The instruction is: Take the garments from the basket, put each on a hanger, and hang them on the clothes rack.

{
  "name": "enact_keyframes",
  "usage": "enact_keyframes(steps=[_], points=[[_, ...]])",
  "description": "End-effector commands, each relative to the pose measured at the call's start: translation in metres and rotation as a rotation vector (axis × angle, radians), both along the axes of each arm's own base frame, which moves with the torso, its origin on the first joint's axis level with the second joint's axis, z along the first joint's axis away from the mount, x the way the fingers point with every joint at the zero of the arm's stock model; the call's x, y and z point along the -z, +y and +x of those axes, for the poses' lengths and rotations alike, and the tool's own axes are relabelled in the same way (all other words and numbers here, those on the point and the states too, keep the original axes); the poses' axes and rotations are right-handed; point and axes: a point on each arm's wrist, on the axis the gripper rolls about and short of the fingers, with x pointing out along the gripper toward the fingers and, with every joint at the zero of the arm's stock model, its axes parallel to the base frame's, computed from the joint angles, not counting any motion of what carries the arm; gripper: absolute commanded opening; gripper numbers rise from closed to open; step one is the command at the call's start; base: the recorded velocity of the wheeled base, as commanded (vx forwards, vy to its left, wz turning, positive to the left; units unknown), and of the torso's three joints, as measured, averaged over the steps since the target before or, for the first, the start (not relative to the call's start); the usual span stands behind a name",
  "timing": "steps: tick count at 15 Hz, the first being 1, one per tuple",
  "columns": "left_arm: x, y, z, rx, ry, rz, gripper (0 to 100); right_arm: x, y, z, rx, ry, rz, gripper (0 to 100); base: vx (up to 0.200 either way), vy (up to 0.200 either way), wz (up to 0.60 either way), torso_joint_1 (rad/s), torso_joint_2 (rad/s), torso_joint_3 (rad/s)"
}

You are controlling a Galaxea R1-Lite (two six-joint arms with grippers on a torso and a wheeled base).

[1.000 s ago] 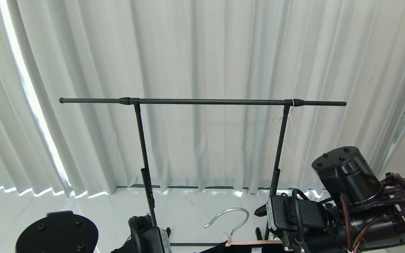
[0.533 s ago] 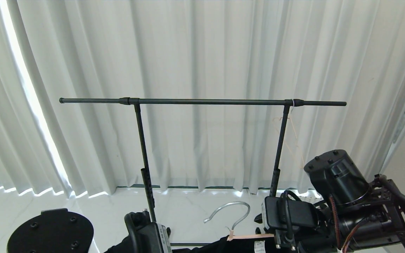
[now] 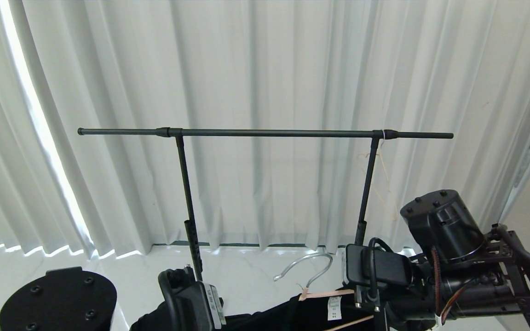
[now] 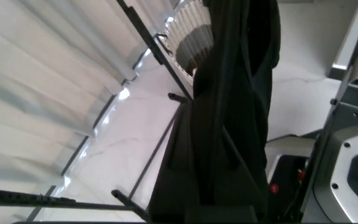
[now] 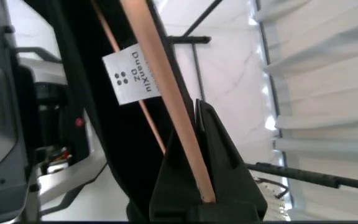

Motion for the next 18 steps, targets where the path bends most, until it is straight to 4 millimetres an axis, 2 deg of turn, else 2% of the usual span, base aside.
enact_keyframes(steps=[1, 3, 5, 12, 15, 16, 18], points=[[-0.001, 0.0, 0.001, -0.006, -0.006, 0.001, 100, -0.004, -0.002, 0.0, 0.004, -0.022, 0.017, 0, 0.0, 0.0, 0.0, 0.0, 0.0, 0.0], [0.001, 0.0, 0.001, -0.046, -0.016, 0.017, 100, -0.014, -0.003, 0.0, -0.033, -0.109, 0.054, 0, 0.0, 0.0, 0.0, 0.0, 0.0, 0.0], [0.003, 0.005, 0.0, -0.081, -0.019, 0.024, 100, -0.022, -0.012, 0.001, -0.06, -0.195, 0.06, 0, 0.0, 0.0, 0.0, 0.0, 0.0, 0.0], [0.01, 0.052, -0.032, -0.124, -0.061, -0.015, 100, -0.026, -0.073, 0.006, 0.136, -0.235, 0.052, 0, 0.0, 0.0, 0.0, 0.0, 0.0, 0.0], [0.027, 0.073, -0.038, -0.209, -0.029, 0.025, 100, -0.029, -0.079, 0.005, 0.161, -0.247, 0.062, 0, 0.0, 0.0, 0.0, 0.0, 0.0, 0.0], [0.03, 0.075, -0.038, -0.225, -0.017, 0.037, 100, -0.03, -0.079, 0.005, 0.161, -0.249, 0.064, 0, 0.0, 0.0, 0.0, 0.0, 0.0, 0.0], [0.037, 0.071, -0.024, -0.279, 0.043, 0.088, 100, -0.033, -0.078, 0.002, 0.151, -0.26, 0.074, 0, 0.0, 0.0, 0.0, 0.0, 0.0, 0.0]])
